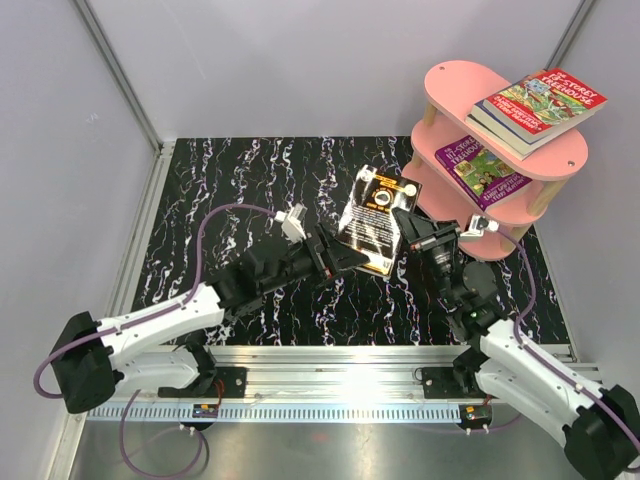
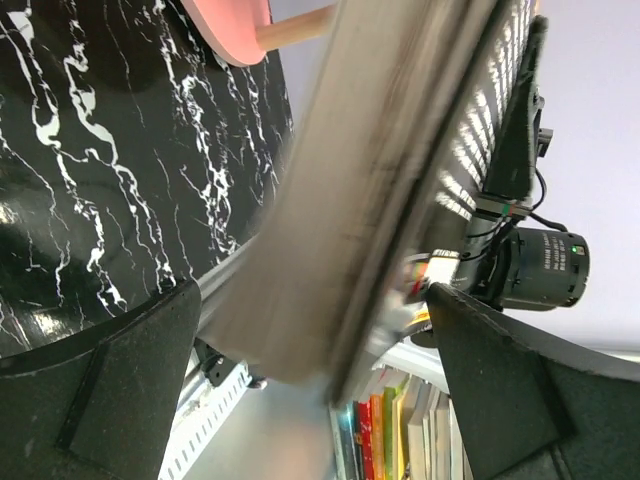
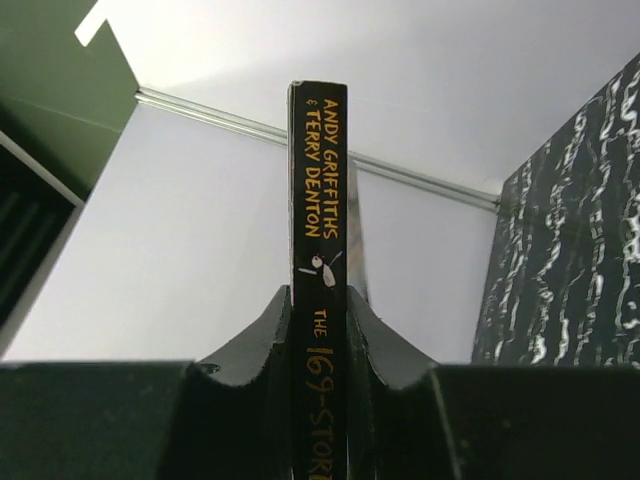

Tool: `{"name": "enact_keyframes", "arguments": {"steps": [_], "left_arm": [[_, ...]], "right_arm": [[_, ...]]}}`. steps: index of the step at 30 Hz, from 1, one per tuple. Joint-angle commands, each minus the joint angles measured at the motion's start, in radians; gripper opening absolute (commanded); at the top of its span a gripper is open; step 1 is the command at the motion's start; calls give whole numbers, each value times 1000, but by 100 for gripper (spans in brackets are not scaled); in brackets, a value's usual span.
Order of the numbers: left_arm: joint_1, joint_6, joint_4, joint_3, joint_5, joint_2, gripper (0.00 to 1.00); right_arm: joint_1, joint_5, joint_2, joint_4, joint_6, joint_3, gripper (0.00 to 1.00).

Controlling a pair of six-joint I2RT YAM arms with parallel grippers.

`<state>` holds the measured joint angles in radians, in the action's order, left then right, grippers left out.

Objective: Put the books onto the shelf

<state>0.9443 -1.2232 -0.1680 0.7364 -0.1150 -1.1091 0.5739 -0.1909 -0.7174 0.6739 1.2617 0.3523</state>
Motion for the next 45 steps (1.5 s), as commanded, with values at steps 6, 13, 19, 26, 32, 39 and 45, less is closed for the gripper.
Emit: {"name": "enact_keyframes", "arguments": {"steps": [6, 13, 19, 26, 32, 39, 45], "left_arm": [[-1, 30, -96, 49, 87, -44, 99], [1, 19, -73, 58, 188, -24, 99], [-7, 57, -28, 92, 232, -15, 99], [-50, 59, -56, 101, 198, -55, 34], [-101, 68, -57, 123, 163, -89, 11], [-203, 132, -37, 187, 54, -149, 12], [-297, 205, -99, 276, -176, -303, 13]], "right_arm": [[-3, 47, -189, 424, 356, -33, 0], [-3, 56, -271, 532, 447, -55, 0], [1, 68, -237, 484, 443, -58, 0], [18, 77, -195, 434, 421, -61, 0], [53, 77, -200, 428, 404, -62, 0], [153, 64, -223, 429, 367, -58, 0], [233, 59, -247, 421, 337, -58, 0]]}}
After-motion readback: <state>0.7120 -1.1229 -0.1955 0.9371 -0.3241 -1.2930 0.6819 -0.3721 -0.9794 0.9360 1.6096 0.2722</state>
